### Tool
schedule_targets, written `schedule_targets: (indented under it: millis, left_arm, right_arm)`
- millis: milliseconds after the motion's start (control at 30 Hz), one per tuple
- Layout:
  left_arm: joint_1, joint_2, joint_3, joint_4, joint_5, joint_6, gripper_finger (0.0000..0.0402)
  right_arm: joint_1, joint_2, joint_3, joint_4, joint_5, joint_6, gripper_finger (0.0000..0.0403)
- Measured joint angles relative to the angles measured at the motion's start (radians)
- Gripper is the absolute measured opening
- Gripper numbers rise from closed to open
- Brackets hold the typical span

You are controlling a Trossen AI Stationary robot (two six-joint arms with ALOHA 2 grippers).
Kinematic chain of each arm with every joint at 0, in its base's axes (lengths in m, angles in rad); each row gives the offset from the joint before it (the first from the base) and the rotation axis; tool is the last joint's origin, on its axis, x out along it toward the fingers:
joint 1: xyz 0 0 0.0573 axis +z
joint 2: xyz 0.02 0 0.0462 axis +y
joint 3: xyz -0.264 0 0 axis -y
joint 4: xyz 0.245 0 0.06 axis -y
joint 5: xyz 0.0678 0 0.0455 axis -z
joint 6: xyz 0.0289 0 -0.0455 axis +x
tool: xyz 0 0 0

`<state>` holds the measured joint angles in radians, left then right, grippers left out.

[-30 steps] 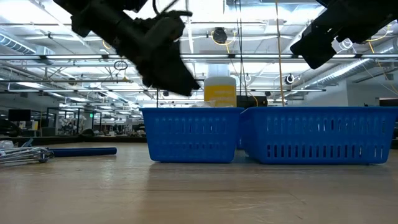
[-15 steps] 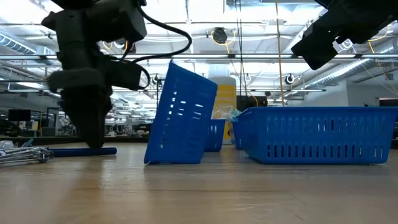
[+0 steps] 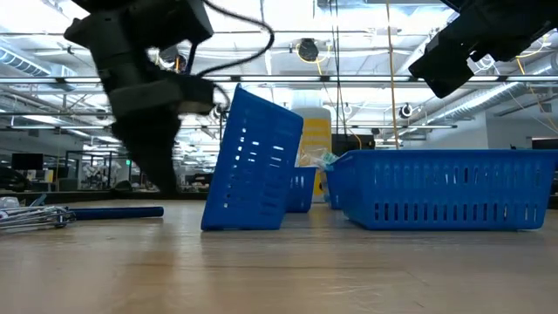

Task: Pick & Place Travel size toiletries
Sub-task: Adjust the bottom left bin on the table, then put the blue razor into the bottom right blue bin

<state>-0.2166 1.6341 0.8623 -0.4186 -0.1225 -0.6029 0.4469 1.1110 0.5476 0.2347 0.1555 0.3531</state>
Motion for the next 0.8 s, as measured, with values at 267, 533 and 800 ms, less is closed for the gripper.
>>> schedule_targets:
  millis: [267,533,800]
  left_arm:
    - [-0.008,0.0,0.001,0.278,-0.01,0.289,0.0243]
    - [-0.022,0.0,0.001,0.488,-0.008,0.387,0.0243]
    - [-0.019,0.0,0.032,0.563,0.015,0.362,0.0243]
  right_arm:
    - [0.0,0.0,0.0,0.0,0.0,0.0,0.021]
    - [0.0,0.0,0.0,0.0,0.0,-0.001,0.021]
    - [0.0,0.0,0.0,0.0,0.0,-0.002,0.021]
